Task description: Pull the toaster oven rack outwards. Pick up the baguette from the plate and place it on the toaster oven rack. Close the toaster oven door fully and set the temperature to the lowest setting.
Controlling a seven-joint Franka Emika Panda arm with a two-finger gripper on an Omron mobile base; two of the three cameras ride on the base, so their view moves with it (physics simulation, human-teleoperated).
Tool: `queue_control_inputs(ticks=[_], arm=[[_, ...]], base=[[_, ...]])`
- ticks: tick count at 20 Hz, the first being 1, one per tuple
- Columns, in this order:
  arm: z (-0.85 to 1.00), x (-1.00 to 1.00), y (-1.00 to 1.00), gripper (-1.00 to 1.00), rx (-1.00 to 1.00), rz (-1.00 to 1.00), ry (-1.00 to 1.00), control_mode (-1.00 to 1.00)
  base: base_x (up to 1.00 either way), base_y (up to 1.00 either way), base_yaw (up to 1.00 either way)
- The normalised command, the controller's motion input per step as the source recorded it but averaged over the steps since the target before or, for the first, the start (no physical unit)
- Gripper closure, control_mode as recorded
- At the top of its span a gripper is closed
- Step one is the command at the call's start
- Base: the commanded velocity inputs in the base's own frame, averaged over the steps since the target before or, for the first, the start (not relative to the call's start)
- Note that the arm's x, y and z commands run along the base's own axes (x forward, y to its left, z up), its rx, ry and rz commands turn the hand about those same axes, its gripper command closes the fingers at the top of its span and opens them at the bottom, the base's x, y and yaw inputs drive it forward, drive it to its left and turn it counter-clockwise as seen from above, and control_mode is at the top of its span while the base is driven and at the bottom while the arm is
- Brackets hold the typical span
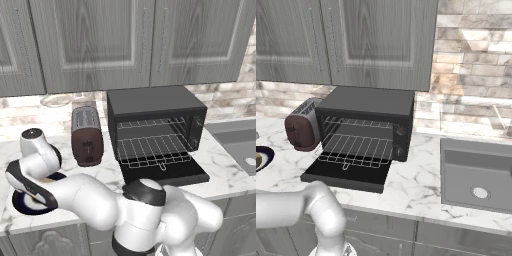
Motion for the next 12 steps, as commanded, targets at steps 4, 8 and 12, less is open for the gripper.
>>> queue_control_inputs(ticks=[4, 8, 12], arm=[[-0.14, 0.28, 0.24, -1.0, 0.0, 0.0, 0.0, -1.0], [-0.18, 0.27, 0.21, -1.0, 0.0, 0.0, 0.0, -1.0], [-0.18, 0.19, 0.16, -1.0, 0.0, 0.0, 0.01, -1.0]], base=[[0.0, 0.0, 0.0], [0.0, 0.0, 0.0], [0.0, 0.0, 0.0]])
